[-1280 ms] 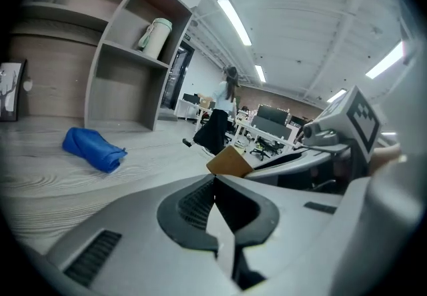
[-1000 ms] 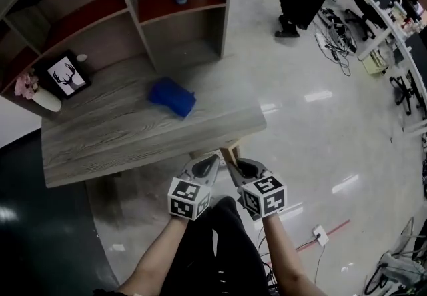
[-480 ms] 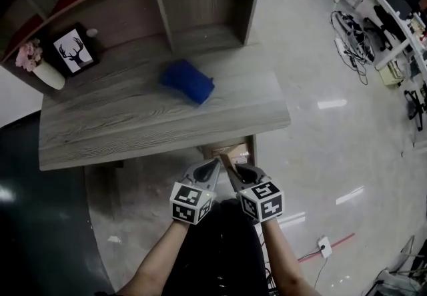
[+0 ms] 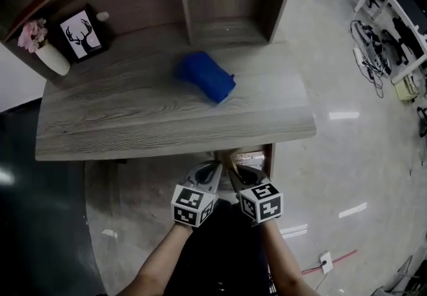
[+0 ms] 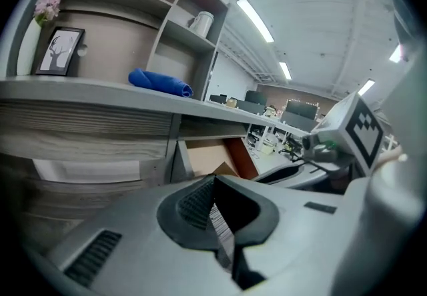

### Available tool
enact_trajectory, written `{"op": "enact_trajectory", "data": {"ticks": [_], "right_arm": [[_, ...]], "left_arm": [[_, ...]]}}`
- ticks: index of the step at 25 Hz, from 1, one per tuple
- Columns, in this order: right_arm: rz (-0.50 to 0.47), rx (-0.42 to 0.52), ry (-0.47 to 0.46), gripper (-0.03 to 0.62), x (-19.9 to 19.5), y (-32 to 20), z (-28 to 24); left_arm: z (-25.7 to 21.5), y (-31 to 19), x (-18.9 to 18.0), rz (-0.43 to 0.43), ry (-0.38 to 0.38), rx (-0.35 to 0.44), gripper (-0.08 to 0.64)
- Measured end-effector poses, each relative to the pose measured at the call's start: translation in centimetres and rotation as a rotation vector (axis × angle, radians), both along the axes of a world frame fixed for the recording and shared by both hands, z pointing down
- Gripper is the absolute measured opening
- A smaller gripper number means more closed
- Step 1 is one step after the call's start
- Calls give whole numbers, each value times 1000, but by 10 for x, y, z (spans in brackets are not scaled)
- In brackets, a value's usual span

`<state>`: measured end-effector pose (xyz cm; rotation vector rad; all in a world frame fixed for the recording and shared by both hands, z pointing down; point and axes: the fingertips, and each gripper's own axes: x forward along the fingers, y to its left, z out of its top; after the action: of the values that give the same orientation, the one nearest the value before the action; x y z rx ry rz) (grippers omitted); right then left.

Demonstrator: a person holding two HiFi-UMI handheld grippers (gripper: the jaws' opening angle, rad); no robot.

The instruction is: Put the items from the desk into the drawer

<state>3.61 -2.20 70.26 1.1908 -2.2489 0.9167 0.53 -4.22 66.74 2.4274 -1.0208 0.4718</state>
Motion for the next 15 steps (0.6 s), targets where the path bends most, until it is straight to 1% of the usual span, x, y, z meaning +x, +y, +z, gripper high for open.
{"op": "enact_trajectory", "data": {"ticks": [5, 13, 14, 15], "right_arm": [[6, 1, -6, 52, -11, -11, 15], [25, -21, 23, 54, -17, -18, 28], [24, -13, 28, 62, -18, -19, 27], [21, -4, 29, 110, -20, -20, 24]], "left_arm": [[6, -7, -10, -33, 5, 6, 11], [10, -13, -22, -57, 3, 6, 11], [9, -14, -23, -56, 2, 5, 11], [8, -14, -23, -56, 3, 4, 11]]}}
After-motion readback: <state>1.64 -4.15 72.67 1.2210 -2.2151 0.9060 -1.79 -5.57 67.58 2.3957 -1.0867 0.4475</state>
